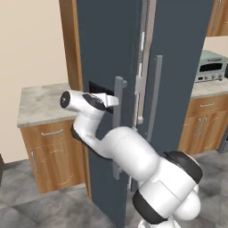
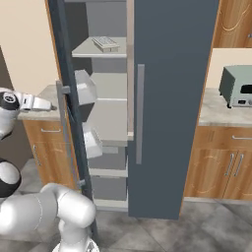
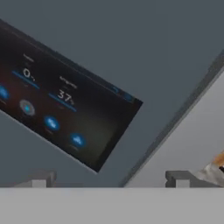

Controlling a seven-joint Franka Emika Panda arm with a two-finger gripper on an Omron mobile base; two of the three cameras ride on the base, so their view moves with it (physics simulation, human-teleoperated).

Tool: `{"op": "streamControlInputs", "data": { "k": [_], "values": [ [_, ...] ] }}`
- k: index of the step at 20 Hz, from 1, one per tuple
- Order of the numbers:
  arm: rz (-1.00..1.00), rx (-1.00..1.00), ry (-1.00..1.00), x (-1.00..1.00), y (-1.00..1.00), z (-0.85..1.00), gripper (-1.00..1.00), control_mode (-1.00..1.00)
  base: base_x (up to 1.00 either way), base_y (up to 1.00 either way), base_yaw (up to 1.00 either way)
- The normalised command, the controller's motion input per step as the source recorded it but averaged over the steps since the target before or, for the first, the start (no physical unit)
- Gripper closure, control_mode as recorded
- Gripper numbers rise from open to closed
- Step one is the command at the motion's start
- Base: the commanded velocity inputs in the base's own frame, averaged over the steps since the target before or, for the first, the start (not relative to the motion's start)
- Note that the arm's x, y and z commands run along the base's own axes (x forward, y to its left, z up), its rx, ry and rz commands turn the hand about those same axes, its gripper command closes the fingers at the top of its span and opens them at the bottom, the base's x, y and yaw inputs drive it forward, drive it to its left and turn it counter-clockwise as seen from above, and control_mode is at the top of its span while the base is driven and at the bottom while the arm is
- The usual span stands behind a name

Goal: The ice cube tray has been filled with water. Take the tray and place it in the freezer to make ice. Close the freezer door after placing the tray.

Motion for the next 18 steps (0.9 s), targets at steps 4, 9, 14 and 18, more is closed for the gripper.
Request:
{"op": "streamControlInputs", "data": {
  "k": [4,9,14,18],
  "values": [
    [0.16,0.10,-0.23,0.78,-1.00,0.00,-1.00,-1.00,0.00,0.00,0.00],
    [0.31,0.20,-0.22,0.85,-1.00,0.00,-1.00,-1.00,0.00,0.00,0.00],
    [0.34,0.24,-0.15,0.89,-1.00,0.00,-1.00,-1.00,0.00,0.00,0.00],
    [0.32,0.24,-0.05,0.91,-1.00,0.08,-1.00,-1.00,0.00,0.00,0.00]
  ]
}}
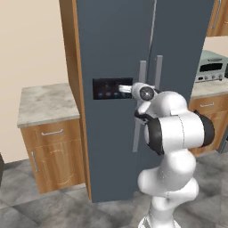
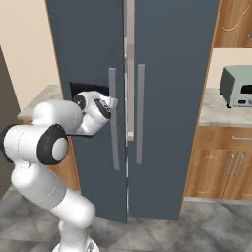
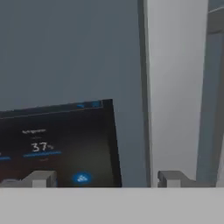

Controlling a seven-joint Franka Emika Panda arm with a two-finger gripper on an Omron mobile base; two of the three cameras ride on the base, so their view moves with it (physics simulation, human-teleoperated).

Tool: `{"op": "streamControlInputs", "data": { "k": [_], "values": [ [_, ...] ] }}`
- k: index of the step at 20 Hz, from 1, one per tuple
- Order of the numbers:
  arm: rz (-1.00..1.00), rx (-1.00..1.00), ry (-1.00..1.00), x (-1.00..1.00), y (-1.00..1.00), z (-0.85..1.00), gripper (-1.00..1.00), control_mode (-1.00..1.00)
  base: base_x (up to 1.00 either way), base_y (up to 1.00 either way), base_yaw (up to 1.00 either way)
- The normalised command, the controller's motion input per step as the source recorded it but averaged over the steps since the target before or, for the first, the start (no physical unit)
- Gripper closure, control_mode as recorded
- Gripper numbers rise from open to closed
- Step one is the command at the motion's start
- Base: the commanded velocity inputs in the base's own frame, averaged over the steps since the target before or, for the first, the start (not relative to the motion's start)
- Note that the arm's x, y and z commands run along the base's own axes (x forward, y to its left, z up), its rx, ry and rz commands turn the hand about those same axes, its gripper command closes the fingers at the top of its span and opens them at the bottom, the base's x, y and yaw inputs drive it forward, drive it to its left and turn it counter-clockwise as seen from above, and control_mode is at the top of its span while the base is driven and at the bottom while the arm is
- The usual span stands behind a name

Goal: The ice cube tray has been filled with water. Take the tray and place it in the freezer to make ice. Close the freezer door after placing the tray.

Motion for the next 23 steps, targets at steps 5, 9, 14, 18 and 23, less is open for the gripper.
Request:
{"op": "streamControlInputs", "data": {
  "k": [5,9,14,18,23],
  "values": [
    [0.35,0.23,-0.01,0.80,-0.96,0.15,-1.00,-1.00,0.00,0.00,0.00],
    [0.34,0.25,0.00,0.72,-0.69,0.20,-1.00,-1.00,0.00,0.00,0.00],
    [0.26,0.25,0.00,0.87,-0.38,0.41,-1.00,-1.00,0.00,0.00,0.00],
    [0.23,0.21,0.00,0.93,-0.29,0.40,-1.00,-1.00,0.00,0.00,0.00],
    [0.23,0.14,0.00,0.54,-0.19,0.23,-1.00,-1.00,0.00,0.00,0.00]
  ]
}}
